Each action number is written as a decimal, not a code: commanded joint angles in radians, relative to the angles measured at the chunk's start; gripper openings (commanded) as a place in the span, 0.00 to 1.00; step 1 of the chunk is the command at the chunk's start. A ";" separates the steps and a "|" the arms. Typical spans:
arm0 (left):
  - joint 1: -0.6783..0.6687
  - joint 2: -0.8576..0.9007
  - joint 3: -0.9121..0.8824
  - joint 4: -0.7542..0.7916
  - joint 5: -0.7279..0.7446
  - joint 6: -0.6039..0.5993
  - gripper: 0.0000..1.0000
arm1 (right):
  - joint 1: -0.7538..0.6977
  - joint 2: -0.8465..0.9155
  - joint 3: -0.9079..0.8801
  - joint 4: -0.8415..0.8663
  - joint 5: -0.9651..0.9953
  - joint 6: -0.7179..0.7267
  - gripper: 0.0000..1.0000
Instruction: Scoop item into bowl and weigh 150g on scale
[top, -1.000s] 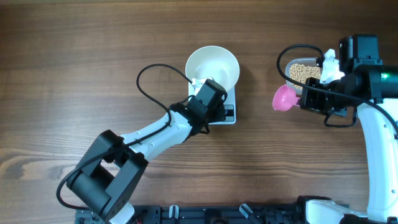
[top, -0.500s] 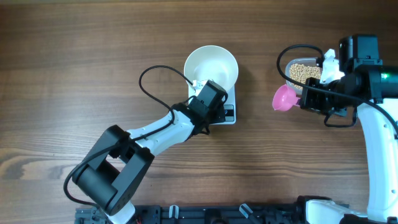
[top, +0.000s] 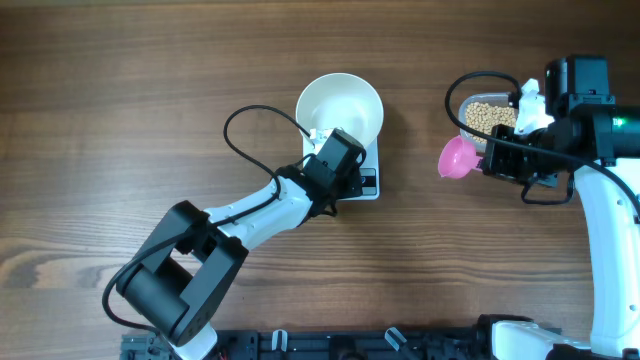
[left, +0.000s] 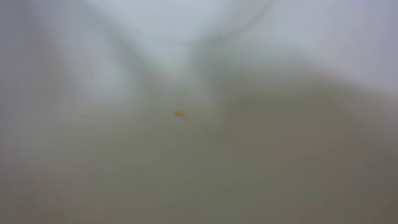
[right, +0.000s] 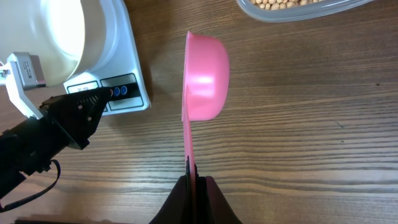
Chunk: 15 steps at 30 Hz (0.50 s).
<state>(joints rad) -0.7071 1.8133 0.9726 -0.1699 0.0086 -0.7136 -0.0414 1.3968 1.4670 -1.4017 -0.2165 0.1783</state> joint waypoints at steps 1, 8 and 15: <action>-0.005 -0.013 0.005 0.002 0.016 0.002 0.04 | -0.002 -0.005 0.000 0.003 -0.001 0.007 0.04; -0.003 -0.087 0.005 0.002 0.012 0.007 0.04 | -0.002 -0.005 0.000 0.003 -0.001 0.007 0.04; -0.004 -0.121 0.005 0.002 0.011 0.035 0.04 | -0.002 -0.005 0.000 -0.001 -0.001 0.006 0.04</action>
<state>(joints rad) -0.7071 1.7245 0.9726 -0.1707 0.0135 -0.7013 -0.0414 1.3972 1.4670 -1.4017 -0.2165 0.1783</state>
